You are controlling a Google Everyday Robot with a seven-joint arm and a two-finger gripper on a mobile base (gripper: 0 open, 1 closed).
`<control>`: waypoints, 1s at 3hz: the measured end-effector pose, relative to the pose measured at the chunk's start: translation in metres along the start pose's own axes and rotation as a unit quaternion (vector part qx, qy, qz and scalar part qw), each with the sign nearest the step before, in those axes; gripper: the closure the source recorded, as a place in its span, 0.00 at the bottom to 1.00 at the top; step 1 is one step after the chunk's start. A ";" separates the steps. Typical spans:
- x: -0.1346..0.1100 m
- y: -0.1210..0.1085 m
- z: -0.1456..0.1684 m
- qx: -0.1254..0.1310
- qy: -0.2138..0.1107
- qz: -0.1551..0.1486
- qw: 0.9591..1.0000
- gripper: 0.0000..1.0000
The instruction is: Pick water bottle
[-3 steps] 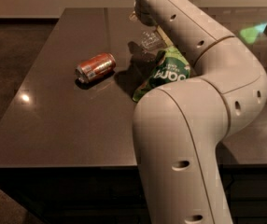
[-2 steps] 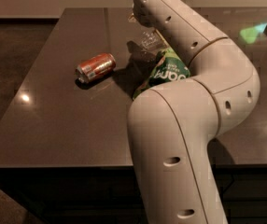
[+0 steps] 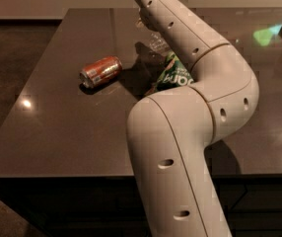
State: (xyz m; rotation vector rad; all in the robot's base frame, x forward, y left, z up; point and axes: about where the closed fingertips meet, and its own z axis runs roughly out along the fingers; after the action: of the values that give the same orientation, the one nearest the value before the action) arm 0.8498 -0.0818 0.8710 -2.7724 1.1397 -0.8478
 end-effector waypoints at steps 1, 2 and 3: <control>0.001 0.001 0.007 -0.009 0.001 -0.001 1.000 0.13; 0.001 0.000 0.011 -0.013 0.002 -0.001 1.000 0.36; 0.003 -0.002 0.010 -0.012 0.005 0.000 1.000 0.59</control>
Offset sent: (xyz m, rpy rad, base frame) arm 0.0162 -0.0031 0.0016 -0.0252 0.0154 -0.0159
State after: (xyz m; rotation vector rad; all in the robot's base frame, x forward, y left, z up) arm 0.8577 -0.0842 0.8641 -2.7913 1.1592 -0.8534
